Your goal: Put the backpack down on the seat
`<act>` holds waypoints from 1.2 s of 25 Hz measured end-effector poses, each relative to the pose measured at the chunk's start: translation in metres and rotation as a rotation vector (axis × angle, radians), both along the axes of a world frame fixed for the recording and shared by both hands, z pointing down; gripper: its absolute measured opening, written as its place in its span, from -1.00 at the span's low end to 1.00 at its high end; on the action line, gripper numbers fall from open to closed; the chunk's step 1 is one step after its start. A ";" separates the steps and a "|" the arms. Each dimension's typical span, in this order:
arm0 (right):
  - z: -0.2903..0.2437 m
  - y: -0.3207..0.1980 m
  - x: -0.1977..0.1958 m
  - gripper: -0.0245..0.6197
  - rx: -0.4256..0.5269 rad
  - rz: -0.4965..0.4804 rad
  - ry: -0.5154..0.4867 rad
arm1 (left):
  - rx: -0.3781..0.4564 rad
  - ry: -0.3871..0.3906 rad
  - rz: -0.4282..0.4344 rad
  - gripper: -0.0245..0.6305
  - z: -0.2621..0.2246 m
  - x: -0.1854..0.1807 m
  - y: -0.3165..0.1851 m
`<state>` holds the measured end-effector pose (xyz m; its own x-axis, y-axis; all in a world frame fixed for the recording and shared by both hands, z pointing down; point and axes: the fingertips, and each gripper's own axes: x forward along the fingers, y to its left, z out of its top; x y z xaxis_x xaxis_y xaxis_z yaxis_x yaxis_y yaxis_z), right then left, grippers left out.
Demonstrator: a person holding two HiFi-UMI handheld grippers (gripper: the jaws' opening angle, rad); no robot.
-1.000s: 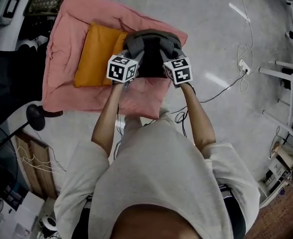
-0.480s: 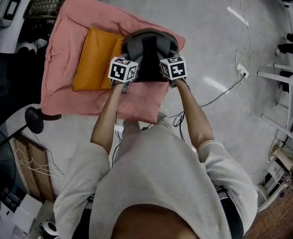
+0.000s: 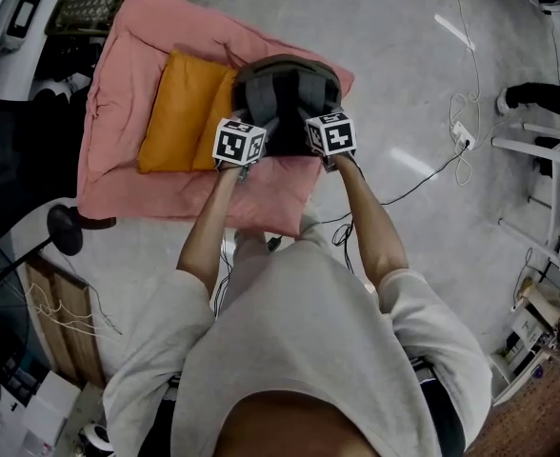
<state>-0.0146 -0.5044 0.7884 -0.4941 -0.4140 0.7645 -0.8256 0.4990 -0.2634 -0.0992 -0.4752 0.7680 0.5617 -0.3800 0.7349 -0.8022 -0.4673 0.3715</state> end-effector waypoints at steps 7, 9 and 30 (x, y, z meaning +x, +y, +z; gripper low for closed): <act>-0.011 0.004 0.009 0.11 0.061 0.024 -0.012 | -0.002 0.006 -0.025 -0.15 0.002 -0.004 0.017; -0.015 0.004 0.014 0.11 0.090 0.034 -0.002 | 0.013 0.001 -0.034 -0.14 0.000 -0.006 0.020; -0.157 0.060 0.024 -0.35 0.388 0.043 -0.043 | 0.304 0.078 -0.094 -0.26 -0.129 -0.015 0.062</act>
